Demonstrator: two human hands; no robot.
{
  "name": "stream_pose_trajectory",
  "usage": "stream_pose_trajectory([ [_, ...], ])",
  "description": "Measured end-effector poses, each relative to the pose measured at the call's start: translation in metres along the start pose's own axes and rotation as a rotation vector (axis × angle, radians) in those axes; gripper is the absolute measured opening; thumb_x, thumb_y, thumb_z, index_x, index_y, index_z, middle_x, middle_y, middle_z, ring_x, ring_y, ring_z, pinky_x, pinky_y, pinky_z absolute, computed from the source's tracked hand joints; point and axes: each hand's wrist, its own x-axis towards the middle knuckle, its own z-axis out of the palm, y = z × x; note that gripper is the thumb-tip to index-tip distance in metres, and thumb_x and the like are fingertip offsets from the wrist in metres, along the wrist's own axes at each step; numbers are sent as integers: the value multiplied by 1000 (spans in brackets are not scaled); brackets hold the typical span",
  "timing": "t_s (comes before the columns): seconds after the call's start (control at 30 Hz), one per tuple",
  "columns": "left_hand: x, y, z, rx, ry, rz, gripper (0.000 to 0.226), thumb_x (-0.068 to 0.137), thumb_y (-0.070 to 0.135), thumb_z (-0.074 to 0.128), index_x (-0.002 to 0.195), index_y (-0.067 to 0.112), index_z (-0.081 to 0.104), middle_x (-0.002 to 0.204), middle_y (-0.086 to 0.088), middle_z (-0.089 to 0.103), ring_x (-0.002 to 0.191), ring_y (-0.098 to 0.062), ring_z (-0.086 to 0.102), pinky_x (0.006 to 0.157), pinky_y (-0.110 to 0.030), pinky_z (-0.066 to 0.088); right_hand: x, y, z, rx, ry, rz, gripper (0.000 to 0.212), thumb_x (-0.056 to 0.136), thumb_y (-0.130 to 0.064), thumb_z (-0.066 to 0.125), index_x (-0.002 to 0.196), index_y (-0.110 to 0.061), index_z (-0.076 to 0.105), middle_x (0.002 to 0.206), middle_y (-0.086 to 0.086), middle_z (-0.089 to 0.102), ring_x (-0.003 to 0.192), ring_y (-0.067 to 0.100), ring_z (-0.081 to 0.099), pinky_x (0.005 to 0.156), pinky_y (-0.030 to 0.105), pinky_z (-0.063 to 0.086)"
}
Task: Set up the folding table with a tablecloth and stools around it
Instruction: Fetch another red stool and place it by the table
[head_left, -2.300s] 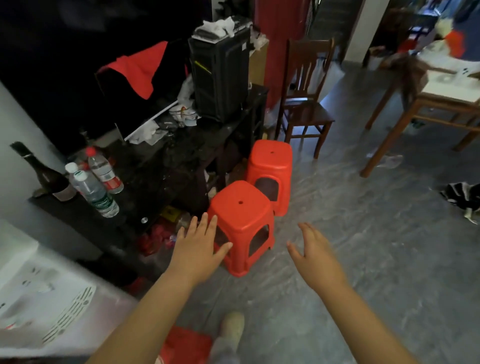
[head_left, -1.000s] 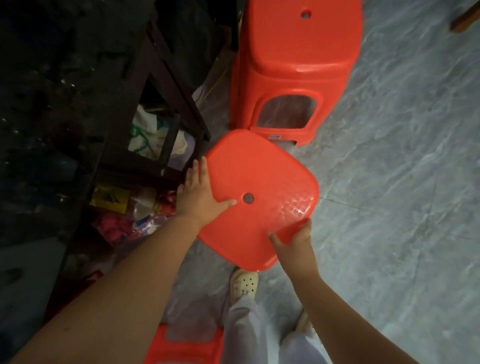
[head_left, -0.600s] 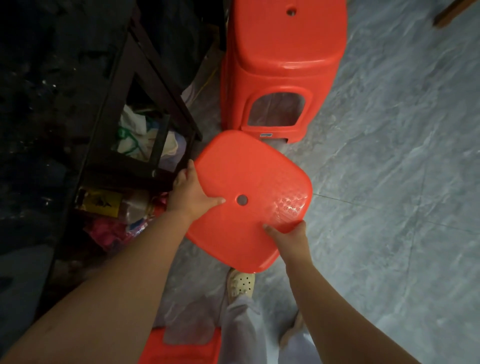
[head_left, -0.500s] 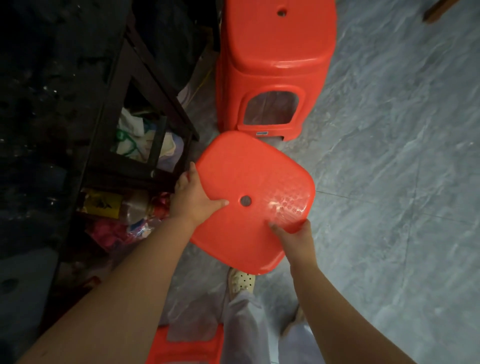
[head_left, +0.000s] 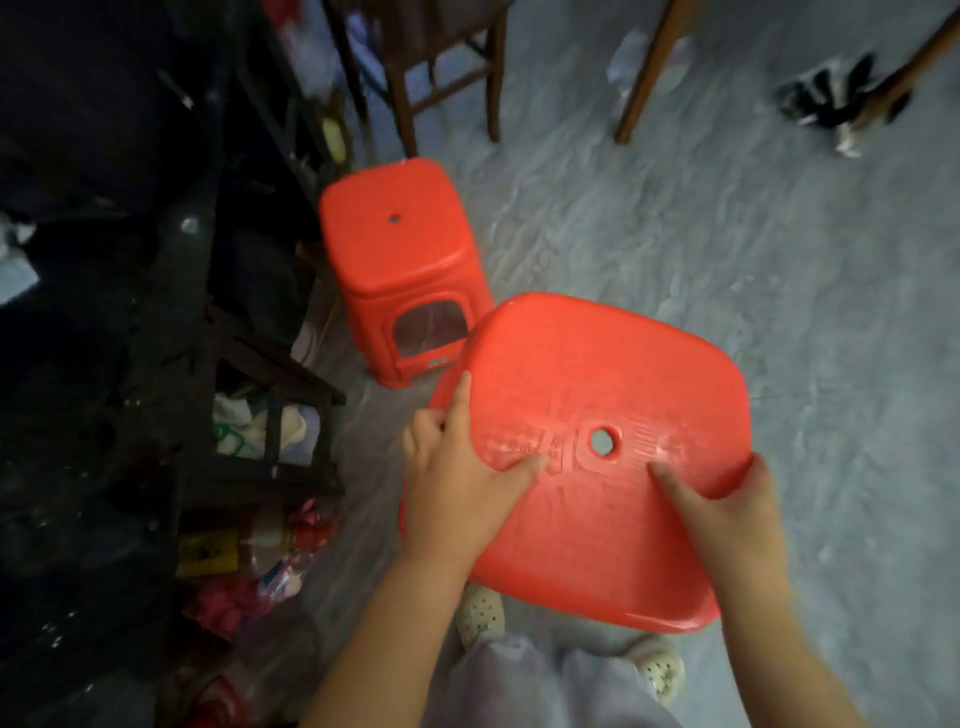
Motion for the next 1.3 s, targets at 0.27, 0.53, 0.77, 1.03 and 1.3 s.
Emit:
stream_pose_trajectory([
  [0.27,-57,220,24,44,42,296,111,53,62,74,147,25,29,110,-14,45,110,-31,39,101,-36,28,24,4,-214,109,246,-83,78,59,-57,78,117,-15,47,119,11,60,109,31,58,90,46,49],
  [0.53,-156,435,91,-9,-12,565,108,57,58,78,148,28,27,114,-15,41,118,-31,34,104,-42,29,32,62,-438,222,585,-137,96,55,-72,66,127,-12,45,122,7,59,112,27,57,94,45,48],
  [0.77,-237,576,175,-102,-142,802,107,59,56,78,148,29,26,116,-17,40,120,-30,32,106,-42,27,30,135,-591,215,886,-57,109,55,-77,59,138,-10,38,135,8,52,125,29,48,100,47,43],
  [1.03,-299,694,326,-140,-381,986,110,57,58,78,148,29,24,119,-11,38,121,-25,29,108,-40,24,63,244,-706,186,1098,155,108,66,-65,69,148,-10,25,145,9,42,133,28,39,106,45,38],
  [1.3,-333,826,506,-58,-618,1039,113,55,63,77,149,25,25,118,-14,41,120,-30,31,106,-44,27,156,341,-826,150,1156,439,103,65,-68,67,144,-13,29,138,6,48,128,29,44,99,44,44],
])
